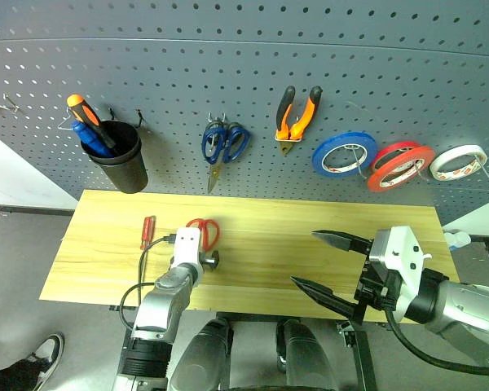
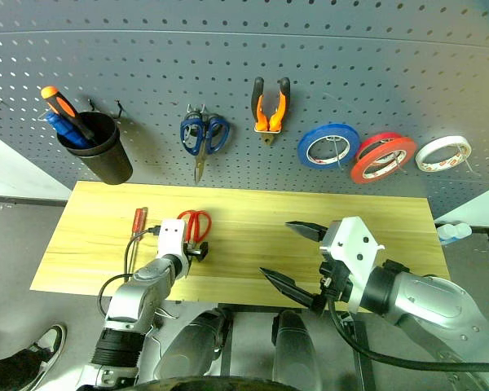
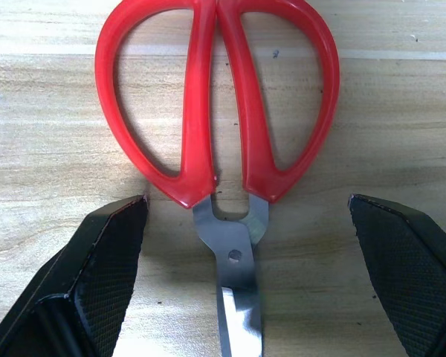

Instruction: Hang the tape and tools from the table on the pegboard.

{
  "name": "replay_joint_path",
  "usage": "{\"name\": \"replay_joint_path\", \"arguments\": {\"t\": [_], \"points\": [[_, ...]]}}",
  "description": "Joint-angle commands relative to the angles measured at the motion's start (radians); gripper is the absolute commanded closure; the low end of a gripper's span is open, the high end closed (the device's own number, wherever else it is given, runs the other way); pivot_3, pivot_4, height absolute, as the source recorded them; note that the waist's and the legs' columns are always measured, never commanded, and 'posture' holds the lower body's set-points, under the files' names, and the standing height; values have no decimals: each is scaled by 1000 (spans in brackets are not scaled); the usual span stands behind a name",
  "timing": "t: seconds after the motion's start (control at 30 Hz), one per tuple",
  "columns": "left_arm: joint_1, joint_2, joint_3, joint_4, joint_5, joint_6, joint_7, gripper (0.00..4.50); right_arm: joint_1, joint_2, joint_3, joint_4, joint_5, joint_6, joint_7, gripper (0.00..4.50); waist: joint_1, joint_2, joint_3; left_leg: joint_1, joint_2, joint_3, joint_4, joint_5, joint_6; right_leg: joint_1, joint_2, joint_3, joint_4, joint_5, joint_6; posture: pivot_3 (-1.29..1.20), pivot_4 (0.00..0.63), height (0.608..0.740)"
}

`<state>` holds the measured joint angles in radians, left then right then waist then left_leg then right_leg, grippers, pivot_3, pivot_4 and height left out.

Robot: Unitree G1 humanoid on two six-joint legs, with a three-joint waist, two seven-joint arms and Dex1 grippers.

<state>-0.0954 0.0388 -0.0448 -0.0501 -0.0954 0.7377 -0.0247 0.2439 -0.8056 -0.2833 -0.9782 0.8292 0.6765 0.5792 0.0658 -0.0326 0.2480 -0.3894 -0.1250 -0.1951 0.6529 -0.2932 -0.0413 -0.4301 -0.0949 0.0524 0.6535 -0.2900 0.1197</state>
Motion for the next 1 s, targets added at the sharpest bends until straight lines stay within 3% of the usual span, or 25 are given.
{"name": "replay_joint_path", "arguments": {"t": [0.03,0.47,0.57,0.83,0.87,1.0], "points": [[22,-3,-6,4,13,24,10,0,2,-12,-26,-42,17,-15,-4,14,0,0,0,0,0,0,0,0,0,0,0,0,0,0,0,-3,271,720],[27,-6,-9,32,39,40,14,0,10,-16,-33,-59,35,-11,-31,14,-1,0,0,1,0,0,0,0,0,1,0,0,0,0,0,-13,283,720],[27,-7,-6,32,43,46,18,589,12,-18,-35,-61,38,-11,-36,0,-1,0,0,1,0,0,0,0,0,1,0,0,0,0,0,-13,284,720],[30,0,-16,32,70,97,26,3220,7,-21,-36,-64,42,-12,-48,0,0,0,0,1,0,0,0,0,0,2,0,0,0,0,0,-12,289,720],[30,0,-17,33,72,104,27,3422,6,-21,-36,-64,43,-13,-49,0,0,0,0,1,0,0,0,0,0,2,0,0,0,0,0,-12,289,720],[32,0,-17,34,77,114,26,3423,5,-21,-36,-66,45,-13,-53,0,0,0,0,2,0,0,0,0,0,2,0,0,0,0,0,-13,289,720]]}}
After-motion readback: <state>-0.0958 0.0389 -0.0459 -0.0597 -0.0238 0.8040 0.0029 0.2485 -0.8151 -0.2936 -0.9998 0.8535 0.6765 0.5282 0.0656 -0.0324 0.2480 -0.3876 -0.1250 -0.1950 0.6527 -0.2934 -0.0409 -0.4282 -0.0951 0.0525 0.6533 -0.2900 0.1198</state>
